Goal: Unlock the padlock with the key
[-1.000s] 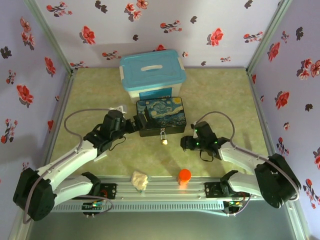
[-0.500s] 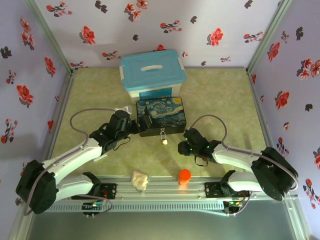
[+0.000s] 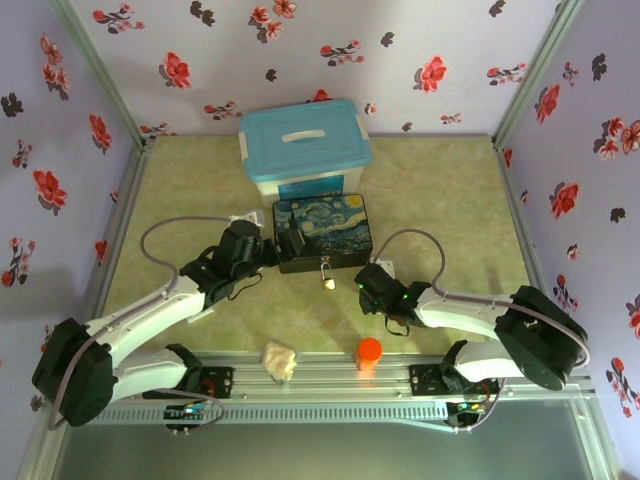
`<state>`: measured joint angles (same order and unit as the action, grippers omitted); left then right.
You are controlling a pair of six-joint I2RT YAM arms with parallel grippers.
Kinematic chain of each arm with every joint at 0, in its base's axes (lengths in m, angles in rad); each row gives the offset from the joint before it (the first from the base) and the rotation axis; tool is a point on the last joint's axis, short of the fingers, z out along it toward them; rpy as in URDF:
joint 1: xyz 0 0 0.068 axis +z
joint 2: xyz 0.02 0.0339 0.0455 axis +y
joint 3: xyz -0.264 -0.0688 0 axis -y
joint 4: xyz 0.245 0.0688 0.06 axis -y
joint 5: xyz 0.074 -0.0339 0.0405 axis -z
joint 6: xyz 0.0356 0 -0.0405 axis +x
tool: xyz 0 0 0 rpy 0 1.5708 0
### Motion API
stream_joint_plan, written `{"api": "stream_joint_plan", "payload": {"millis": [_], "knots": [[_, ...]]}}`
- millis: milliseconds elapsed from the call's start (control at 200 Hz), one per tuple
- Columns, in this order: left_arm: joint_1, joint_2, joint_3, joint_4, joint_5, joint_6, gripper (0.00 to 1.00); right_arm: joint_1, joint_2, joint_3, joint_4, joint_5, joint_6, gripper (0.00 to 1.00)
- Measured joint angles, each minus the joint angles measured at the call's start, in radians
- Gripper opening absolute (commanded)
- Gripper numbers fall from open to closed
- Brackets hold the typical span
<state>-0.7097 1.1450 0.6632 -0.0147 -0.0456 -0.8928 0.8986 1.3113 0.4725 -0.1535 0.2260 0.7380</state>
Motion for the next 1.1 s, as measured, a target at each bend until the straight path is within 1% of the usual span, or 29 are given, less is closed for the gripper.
{"api": "stream_joint_plan", "payload": {"millis": [70, 365, 455, 525, 720, 820, 880, 1100], "knots": [[-0.001, 0.004, 0.0, 0.002, -0.001, -0.003, 1.0, 0.006, 0.003, 0.005, -0.008, 0.007, 0.006, 0.25], [-0.008, 0.006, 0.001, 0.007, -0.006, -0.018, 1.0, 0.024, -0.01, -0.005, -0.012, 0.021, 0.034, 0.22], [-0.008, 0.006, 0.001, 0.007, -0.006, -0.018, 1.0, 0.028, -0.013, -0.006, -0.014, 0.023, 0.037, 0.19], [-0.009, 0.006, 0.001, 0.007, -0.006, -0.018, 1.0, 0.034, -0.021, -0.008, -0.024, 0.024, 0.046, 0.11], [-0.01, 0.006, 0.002, 0.021, -0.006, -0.018, 1.0, 0.042, -0.034, -0.015, -0.034, 0.026, 0.058, 0.08], [-0.01, 0.011, 0.002, 0.036, -0.006, -0.018, 1.0, 0.044, -0.042, -0.019, -0.031, 0.025, 0.059, 0.02], [-0.01, 0.017, 0.002, 0.046, -0.006, -0.018, 1.0, 0.045, -0.049, -0.023, -0.031, 0.025, 0.068, 0.0], [-0.016, 0.043, 0.002, 0.088, -0.006, -0.017, 1.0, 0.03, -0.079, -0.025, -0.068, 0.028, 0.057, 0.0]]}}
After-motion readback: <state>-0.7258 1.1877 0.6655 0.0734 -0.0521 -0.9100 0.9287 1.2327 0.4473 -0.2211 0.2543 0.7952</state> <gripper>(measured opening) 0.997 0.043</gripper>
